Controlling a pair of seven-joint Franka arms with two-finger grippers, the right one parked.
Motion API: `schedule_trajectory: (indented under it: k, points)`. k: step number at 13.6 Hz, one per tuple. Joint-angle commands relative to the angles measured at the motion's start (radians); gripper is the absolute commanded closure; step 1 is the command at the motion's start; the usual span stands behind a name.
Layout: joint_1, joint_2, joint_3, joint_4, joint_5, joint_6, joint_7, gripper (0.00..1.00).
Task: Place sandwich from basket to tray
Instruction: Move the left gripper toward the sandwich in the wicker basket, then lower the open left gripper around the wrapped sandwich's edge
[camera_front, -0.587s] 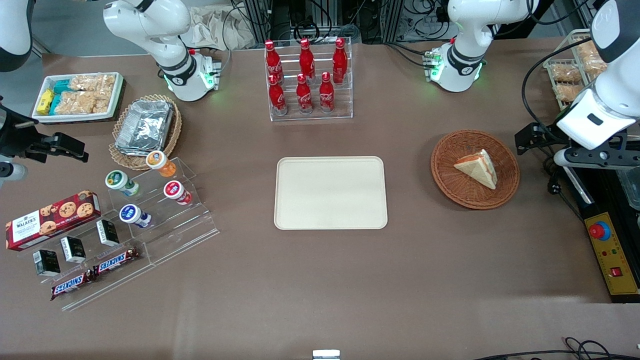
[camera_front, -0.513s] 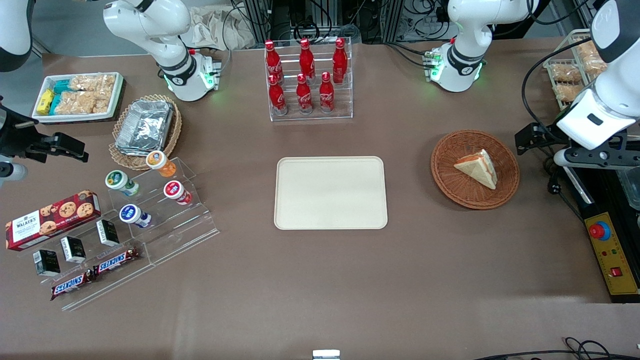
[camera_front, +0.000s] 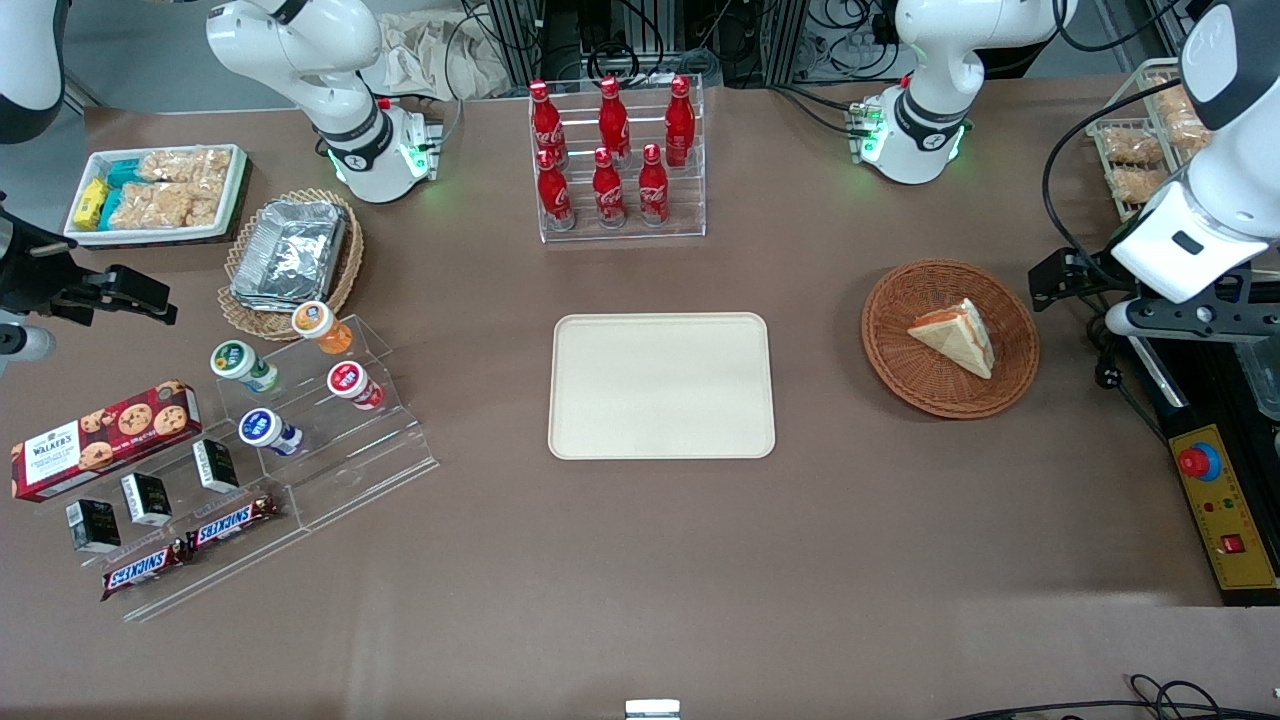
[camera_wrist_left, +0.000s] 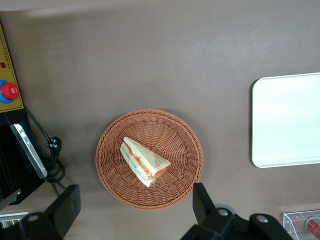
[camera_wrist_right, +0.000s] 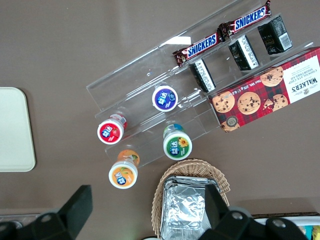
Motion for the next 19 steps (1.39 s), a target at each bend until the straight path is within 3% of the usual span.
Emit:
schedule_trajectory:
  k: [1, 8, 14, 19]
  points:
    - [0.003, 0.001, -0.001, 0.001, 0.005, -0.027, -0.028, 0.0]
    - [0.017, -0.06, -0.004, -0.166, 0.005, -0.014, -0.248, 0.0]
    - [0.014, -0.183, -0.007, -0.5, -0.001, 0.247, -0.483, 0.0]
    - [0.01, -0.155, -0.008, -0.589, -0.002, 0.319, -0.683, 0.0]
